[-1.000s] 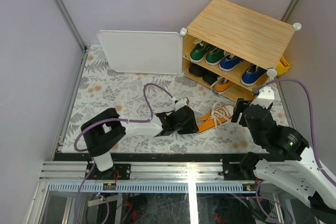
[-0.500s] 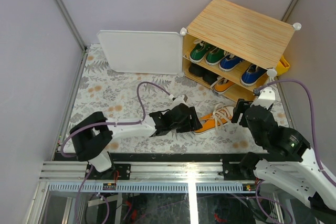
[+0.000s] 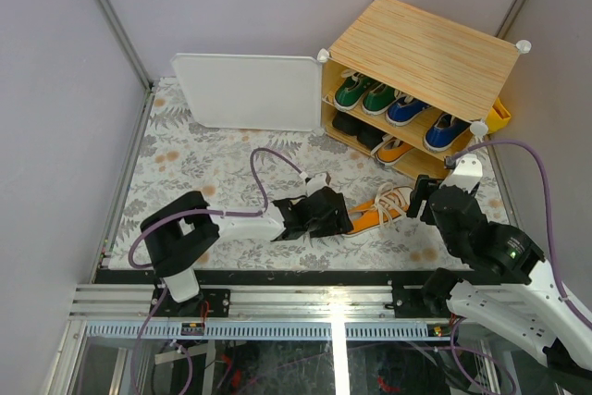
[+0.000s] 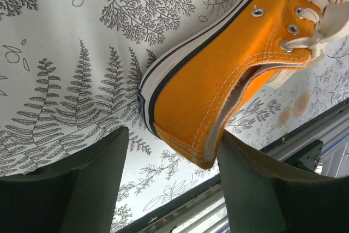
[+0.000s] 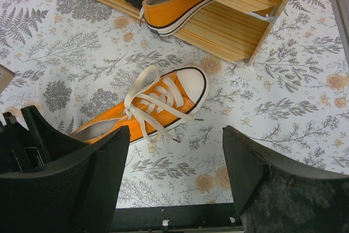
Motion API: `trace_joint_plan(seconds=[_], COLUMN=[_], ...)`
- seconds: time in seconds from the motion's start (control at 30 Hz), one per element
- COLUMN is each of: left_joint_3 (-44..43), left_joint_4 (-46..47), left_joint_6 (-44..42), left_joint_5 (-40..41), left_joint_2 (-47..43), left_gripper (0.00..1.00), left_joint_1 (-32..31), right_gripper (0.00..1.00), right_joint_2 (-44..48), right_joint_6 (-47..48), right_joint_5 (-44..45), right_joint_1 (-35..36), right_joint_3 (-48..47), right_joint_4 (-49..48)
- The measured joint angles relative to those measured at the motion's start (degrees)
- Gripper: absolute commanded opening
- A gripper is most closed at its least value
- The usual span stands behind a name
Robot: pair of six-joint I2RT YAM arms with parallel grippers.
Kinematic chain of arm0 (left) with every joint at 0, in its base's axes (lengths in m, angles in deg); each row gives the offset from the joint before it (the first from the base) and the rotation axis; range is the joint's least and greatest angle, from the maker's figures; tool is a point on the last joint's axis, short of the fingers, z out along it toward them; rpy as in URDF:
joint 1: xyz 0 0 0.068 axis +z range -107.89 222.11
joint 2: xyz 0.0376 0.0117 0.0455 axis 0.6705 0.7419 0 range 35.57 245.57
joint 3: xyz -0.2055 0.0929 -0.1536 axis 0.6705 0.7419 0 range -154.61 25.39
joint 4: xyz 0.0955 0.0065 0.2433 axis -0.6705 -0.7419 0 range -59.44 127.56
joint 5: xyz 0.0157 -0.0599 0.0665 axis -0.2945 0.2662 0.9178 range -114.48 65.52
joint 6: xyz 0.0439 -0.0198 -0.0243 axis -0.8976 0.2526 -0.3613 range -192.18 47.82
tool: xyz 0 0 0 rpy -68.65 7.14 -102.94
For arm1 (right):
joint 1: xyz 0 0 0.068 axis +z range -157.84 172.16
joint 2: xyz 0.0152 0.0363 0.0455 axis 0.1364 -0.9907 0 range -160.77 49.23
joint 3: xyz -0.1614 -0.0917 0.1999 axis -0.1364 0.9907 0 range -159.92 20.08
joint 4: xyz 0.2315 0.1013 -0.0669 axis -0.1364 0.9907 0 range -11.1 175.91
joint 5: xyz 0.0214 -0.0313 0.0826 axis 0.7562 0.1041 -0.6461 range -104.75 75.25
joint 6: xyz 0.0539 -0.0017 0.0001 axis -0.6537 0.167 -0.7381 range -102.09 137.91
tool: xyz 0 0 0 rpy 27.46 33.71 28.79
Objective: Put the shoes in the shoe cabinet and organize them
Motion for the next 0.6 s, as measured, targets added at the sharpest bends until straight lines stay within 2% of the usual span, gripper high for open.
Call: trace_joint_plan(seconds=[0.6], left_joint_3=[-0.50], left_joint_4=[0.42], left_joint_6=[0.09], left_joint_5=[0.85], left_joint_2=[-1.55], left_gripper=[0.63], left_joint_1=[2.54], right_gripper=[0.75], right_joint_2=[-0.31], right_joint_6=[0.00], right_joint_5=[0.00], right_joint_1=[0.00], right_joint_3=[0.22], right_joint_4=[-0.17])
